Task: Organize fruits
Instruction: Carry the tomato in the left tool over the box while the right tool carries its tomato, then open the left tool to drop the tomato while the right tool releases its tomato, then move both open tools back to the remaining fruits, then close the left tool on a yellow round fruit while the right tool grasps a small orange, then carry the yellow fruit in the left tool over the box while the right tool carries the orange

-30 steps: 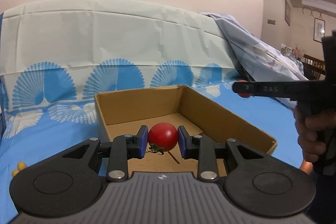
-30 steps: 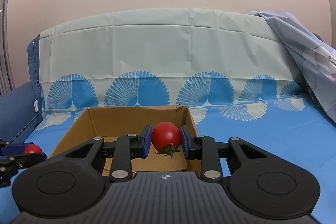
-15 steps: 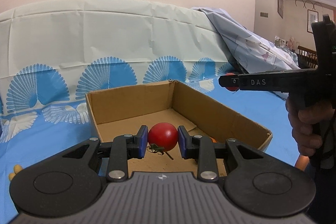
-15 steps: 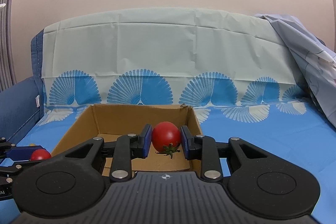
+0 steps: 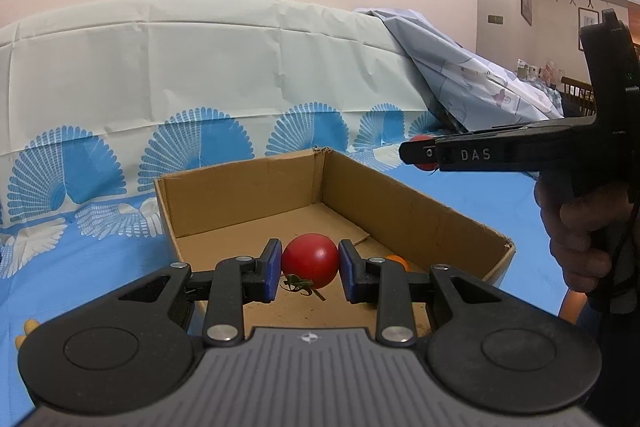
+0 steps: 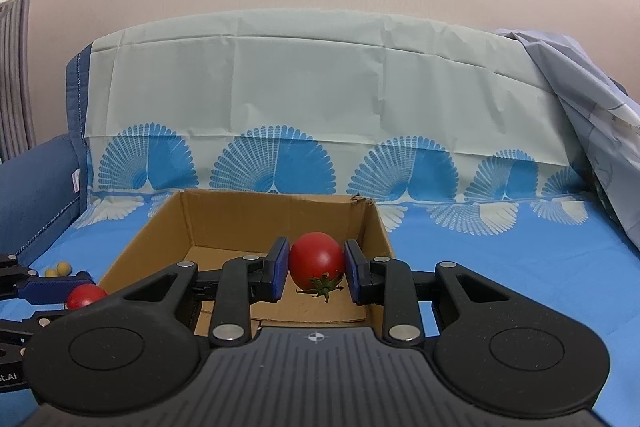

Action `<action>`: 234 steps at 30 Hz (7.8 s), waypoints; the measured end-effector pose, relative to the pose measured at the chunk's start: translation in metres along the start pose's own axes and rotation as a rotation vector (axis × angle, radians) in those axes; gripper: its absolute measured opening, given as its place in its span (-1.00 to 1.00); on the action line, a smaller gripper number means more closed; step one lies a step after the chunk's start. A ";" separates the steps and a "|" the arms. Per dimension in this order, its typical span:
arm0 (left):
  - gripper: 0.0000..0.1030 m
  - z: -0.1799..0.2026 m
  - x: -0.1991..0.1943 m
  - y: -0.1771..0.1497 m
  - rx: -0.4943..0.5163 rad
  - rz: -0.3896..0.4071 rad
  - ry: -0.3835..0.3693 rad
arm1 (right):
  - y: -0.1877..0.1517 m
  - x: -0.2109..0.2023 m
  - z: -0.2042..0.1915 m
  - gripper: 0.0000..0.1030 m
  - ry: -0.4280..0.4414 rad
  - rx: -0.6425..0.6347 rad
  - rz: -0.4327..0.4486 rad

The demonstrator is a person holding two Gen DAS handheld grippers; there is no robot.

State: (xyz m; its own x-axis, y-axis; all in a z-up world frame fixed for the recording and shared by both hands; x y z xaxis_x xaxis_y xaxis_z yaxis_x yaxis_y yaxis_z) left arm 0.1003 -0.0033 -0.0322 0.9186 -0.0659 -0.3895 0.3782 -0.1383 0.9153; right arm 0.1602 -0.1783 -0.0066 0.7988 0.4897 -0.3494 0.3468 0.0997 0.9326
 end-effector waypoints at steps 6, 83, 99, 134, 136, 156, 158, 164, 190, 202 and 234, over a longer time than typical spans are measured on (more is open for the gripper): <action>-0.35 0.001 0.000 0.000 -0.003 0.002 -0.002 | 0.000 0.003 -0.008 -0.41 0.013 -0.025 -0.008; -0.66 -0.264 0.001 -0.022 -0.550 -0.218 0.349 | -0.015 0.064 -0.233 -0.08 0.356 -0.089 0.002; -0.66 -0.319 0.021 -0.066 -0.675 -0.388 0.505 | -0.060 0.163 -0.307 -0.09 0.423 -0.056 -0.197; -0.47 -0.324 0.108 -0.111 -0.471 -0.571 0.527 | -0.091 0.234 -0.296 -0.26 0.452 0.004 -0.330; -0.48 -0.321 0.107 -0.110 -0.452 -0.569 0.525 | -0.089 0.228 -0.293 -0.26 0.453 -0.009 -0.332; -0.46 -0.285 0.074 -0.126 -0.498 -0.756 0.436 | -0.120 0.183 -0.277 -0.23 0.406 -0.063 -0.570; -0.46 -0.282 0.076 -0.127 -0.476 -0.762 0.436 | -0.121 0.184 -0.277 -0.23 0.405 -0.057 -0.572; -0.46 -0.286 0.079 -0.128 -0.478 -0.764 0.436 | -0.121 0.189 -0.279 -0.21 0.402 -0.068 -0.562; -0.48 -0.253 0.005 -0.044 -0.496 -0.370 0.421 | -0.066 0.082 -0.260 -0.25 0.416 -0.105 -0.261; -0.48 -0.218 -0.031 -0.018 -0.543 -0.217 0.312 | -0.047 0.023 -0.231 -0.25 0.414 -0.230 -0.143; -0.47 -0.046 -0.021 -0.003 -0.055 -0.025 0.065 | -0.007 -0.027 -0.016 -0.25 0.071 0.035 0.026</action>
State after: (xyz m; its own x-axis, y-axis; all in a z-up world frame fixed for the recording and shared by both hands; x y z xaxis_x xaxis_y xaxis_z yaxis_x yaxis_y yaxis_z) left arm 0.0854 0.0437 -0.0219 0.9136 0.0015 -0.4066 0.4052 -0.0847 0.9103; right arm 0.1279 -0.1785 -0.0023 0.7711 0.5521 -0.3171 0.3445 0.0570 0.9370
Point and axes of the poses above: each gripper's, at about its wrist camera, not at the fingertips, and x roughly the way its jaws point, z to its right, y to its top, the point moved 7 cm from there along x, roughly the way its jaws point, and after that the axes turned 12 degrees about y, right-handed, at the moved point
